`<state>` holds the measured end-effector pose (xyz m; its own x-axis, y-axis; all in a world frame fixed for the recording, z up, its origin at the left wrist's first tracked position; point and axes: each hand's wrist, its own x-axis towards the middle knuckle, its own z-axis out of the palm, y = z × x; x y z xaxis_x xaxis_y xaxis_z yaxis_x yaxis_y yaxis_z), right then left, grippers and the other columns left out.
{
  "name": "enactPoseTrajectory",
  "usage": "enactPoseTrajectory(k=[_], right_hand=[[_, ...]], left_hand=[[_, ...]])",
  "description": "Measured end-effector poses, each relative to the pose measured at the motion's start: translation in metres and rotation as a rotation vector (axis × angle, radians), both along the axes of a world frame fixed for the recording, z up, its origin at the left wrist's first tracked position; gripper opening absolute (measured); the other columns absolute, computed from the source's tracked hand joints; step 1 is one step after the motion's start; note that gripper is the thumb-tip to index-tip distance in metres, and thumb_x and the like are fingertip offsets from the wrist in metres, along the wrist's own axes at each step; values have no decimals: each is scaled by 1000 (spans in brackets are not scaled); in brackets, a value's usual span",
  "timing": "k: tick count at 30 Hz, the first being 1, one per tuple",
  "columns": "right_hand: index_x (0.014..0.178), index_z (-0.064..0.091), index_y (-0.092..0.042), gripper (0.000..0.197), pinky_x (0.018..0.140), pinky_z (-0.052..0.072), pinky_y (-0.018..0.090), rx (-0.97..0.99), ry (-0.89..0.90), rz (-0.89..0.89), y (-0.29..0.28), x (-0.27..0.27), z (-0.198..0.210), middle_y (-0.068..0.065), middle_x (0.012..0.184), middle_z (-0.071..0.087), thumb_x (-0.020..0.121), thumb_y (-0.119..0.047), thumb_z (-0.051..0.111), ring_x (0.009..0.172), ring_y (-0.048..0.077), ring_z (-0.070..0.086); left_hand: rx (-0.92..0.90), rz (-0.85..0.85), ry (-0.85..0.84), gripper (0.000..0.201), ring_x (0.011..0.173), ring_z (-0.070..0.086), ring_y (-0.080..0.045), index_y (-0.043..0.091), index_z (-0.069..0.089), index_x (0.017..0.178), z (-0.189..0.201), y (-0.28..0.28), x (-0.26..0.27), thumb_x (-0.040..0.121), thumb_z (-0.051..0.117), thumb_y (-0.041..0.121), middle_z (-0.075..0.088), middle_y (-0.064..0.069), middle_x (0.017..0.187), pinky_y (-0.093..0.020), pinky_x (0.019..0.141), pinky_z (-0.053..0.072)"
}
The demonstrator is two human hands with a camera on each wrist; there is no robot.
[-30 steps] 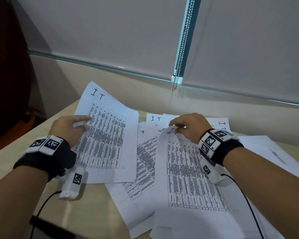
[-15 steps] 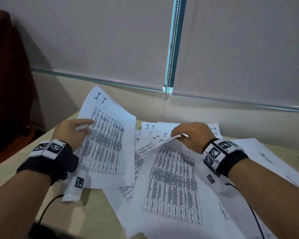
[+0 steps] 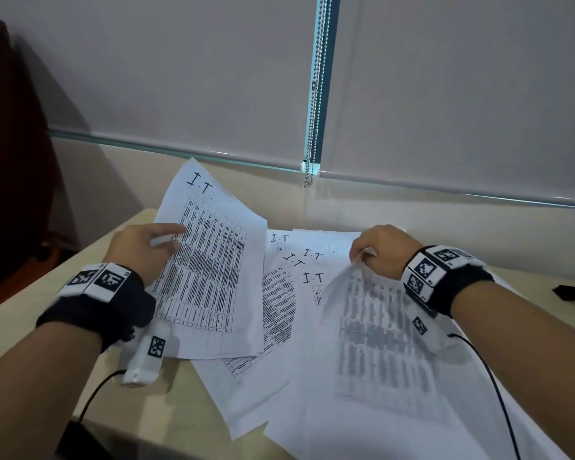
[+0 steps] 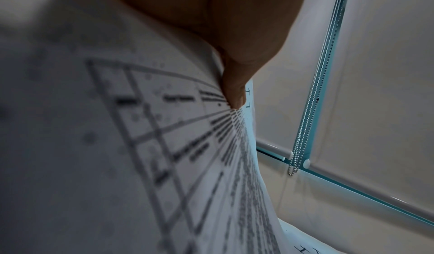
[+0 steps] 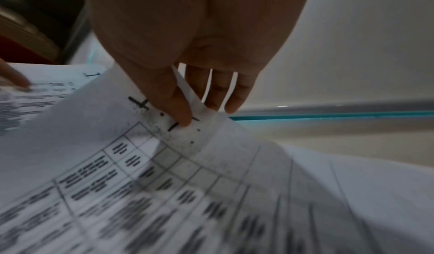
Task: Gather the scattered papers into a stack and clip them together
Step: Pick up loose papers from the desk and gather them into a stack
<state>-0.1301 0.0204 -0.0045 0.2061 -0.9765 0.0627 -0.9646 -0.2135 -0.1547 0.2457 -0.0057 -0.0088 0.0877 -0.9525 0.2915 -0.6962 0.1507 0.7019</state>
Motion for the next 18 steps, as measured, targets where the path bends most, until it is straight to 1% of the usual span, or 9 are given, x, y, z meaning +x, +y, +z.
enactPoseTrajectory(k=[2,4,6,8,10,12,13,15,18], right_hand=[[88,72,-15,29,84,49,32,-21,-103,-2,-2,-2,-4,-3,86,66,79,3,51,90,22,62],[84,70,-14,30,80,50,31,-17,-164,18,-3,-3,-9,-3,81,63,77,7,51,86,23,62],[79,64,-24,37,79,49,34,10,-155,44,-3,-5,-13,-6,82,61,74,10,49,87,23,60],[77,52,-42,50,81,48,37,54,-130,0,-5,-9,-11,-9,85,57,72,8,46,90,24,57],[93,49,-50,51,84,47,34,156,-55,-94,-4,-8,-9,-9,89,56,76,-1,46,94,24,57],[127,44,-34,48,92,44,33,334,112,-149,1,1,-13,-7,106,55,83,-18,54,106,23,55],[136,37,-26,57,95,43,36,418,187,-146,2,5,-21,-3,119,53,83,-29,59,113,23,52],[138,33,-20,72,97,42,39,490,298,-145,4,14,-38,5,131,45,78,-47,63,118,25,48],[128,44,-20,69,93,44,35,405,230,-202,0,15,-50,4,124,49,71,-47,72,112,23,50]], left_hand=[[2,1,-15,20,54,47,-26,25,73,99,-1,0,1,85,65,13,63,-9,79,-6,37,36],[8,7,-22,20,44,44,-19,25,73,99,-2,0,3,85,64,12,63,-9,77,-7,34,34],[12,13,-43,21,40,42,-17,27,72,98,-3,-1,5,85,64,12,63,-9,78,-6,34,34],[14,9,-53,21,44,44,-21,32,70,94,-1,-3,4,85,65,13,64,-8,81,-6,36,36],[10,-1,-40,22,45,43,-22,36,67,89,0,-6,0,85,66,14,65,-7,82,-7,35,36],[2,-3,-29,21,41,44,-17,33,69,92,-1,-9,-5,85,66,14,64,-7,81,-6,34,35],[-1,-6,-24,20,37,43,-12,31,71,95,-2,-9,-8,85,66,14,63,-7,77,-6,33,33],[-4,-17,-15,19,31,39,-9,28,71,97,-2,-7,-15,86,65,14,59,-4,68,-6,31,31],[-27,-27,-38,20,41,42,-16,27,72,101,-2,-5,-17,86,65,15,62,-8,76,-5,35,33]])
